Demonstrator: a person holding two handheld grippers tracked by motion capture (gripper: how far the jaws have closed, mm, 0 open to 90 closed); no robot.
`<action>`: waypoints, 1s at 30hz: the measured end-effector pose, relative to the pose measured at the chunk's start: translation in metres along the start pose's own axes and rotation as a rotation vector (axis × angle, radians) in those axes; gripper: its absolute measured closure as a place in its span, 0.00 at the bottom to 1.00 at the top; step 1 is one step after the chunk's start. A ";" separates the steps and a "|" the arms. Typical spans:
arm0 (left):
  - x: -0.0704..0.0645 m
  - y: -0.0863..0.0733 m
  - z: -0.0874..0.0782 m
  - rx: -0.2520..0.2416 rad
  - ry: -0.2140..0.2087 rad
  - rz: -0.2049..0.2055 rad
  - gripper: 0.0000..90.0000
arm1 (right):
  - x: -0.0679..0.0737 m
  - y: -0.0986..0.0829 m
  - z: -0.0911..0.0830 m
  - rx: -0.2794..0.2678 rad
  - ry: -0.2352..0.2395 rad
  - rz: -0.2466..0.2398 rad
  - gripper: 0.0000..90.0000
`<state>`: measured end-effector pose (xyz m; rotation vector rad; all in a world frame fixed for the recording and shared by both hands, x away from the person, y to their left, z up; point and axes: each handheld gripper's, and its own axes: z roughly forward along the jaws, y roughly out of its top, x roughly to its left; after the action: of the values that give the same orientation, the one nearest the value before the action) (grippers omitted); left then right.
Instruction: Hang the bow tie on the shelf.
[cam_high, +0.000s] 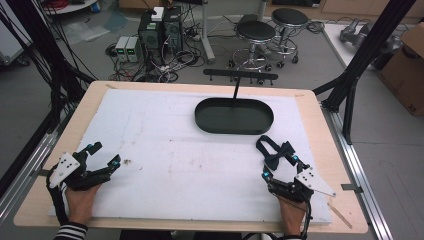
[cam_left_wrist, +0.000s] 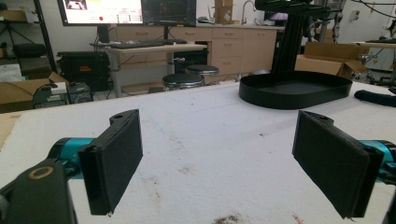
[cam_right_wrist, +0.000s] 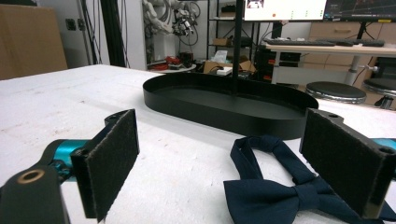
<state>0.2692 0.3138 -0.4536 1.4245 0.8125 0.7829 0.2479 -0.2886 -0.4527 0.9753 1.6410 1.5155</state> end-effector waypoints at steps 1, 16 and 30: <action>0.000 0.000 0.000 -0.001 -0.003 0.002 0.18 | 0.000 0.000 0.000 -0.001 -0.001 0.003 0.12; 0.000 0.001 0.001 0.019 0.002 -0.001 0.18 | 0.001 -0.001 -0.002 -0.016 0.000 -0.002 0.12; 0.000 0.000 0.001 0.010 -0.005 0.005 0.18 | -0.001 0.001 0.000 -0.001 0.004 0.008 0.12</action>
<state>0.2697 0.3130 -0.4533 1.4372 0.8103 0.7800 0.2490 -0.2896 -0.4522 0.9801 1.6407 1.5243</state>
